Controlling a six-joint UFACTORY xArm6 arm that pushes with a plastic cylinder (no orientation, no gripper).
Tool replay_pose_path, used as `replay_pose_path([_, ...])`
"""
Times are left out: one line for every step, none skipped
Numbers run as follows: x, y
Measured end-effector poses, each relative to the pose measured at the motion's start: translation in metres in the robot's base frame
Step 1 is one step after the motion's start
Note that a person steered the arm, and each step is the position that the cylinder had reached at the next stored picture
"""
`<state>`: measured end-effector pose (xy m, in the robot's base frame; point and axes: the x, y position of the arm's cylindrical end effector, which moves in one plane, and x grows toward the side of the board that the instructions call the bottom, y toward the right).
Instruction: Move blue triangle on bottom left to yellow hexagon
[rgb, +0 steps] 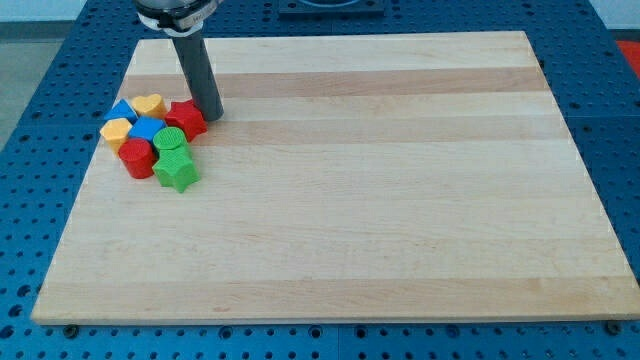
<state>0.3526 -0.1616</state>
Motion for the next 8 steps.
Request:
replay_pose_path([-0.059,0.017])
replay_pose_path([-0.104,0.011])
replay_pose_path([-0.089,-0.045])
replay_pose_path([-0.029,-0.106])
replay_pose_path([0.016,-0.140])
replay_pose_path([0.019,-0.143])
replay_pose_path([0.047,-0.143])
replay_pose_path([0.090,-0.140])
